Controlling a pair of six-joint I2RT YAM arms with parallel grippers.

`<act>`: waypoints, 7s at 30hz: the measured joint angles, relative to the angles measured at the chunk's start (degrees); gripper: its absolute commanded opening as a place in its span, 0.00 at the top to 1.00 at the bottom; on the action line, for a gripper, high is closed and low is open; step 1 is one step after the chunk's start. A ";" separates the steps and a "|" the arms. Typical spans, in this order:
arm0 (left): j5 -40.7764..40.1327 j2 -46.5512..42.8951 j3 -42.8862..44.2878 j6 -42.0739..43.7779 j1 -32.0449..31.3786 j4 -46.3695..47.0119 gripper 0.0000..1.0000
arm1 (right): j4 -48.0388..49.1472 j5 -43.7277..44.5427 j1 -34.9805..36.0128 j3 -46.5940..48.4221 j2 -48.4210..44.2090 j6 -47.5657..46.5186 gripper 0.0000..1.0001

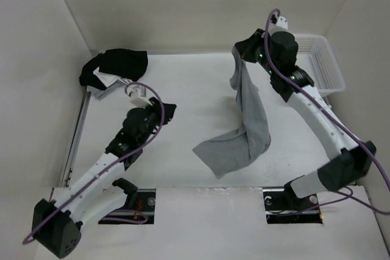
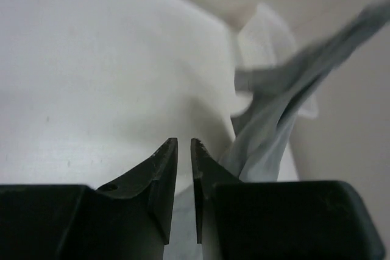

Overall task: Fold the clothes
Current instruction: Flatten the tank top out

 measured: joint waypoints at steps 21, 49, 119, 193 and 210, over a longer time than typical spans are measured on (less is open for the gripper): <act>-4.37 17.66 -8.50 3.96 -32.72 -3.08 0.64 | 5.60 -1.64 1.55 -2.03 13.88 2.56 0.50; -15.96 28.57 -8.90 -15.52 -39.76 -3.52 0.67 | 22.80 1.95 6.19 -38.97 -10.19 6.97 0.50; -13.00 -20.48 11.47 6.86 3.67 -20.57 0.99 | -12.63 13.73 24.61 -33.92 -36.81 11.15 0.95; 0.81 -22.60 -13.09 -1.22 10.10 -24.02 0.99 | 11.52 6.45 22.99 -43.36 6.97 16.92 0.70; 0.81 -21.44 -9.09 -1.36 10.93 -23.98 0.99 | 6.54 12.22 23.93 -42.58 -12.07 14.64 0.98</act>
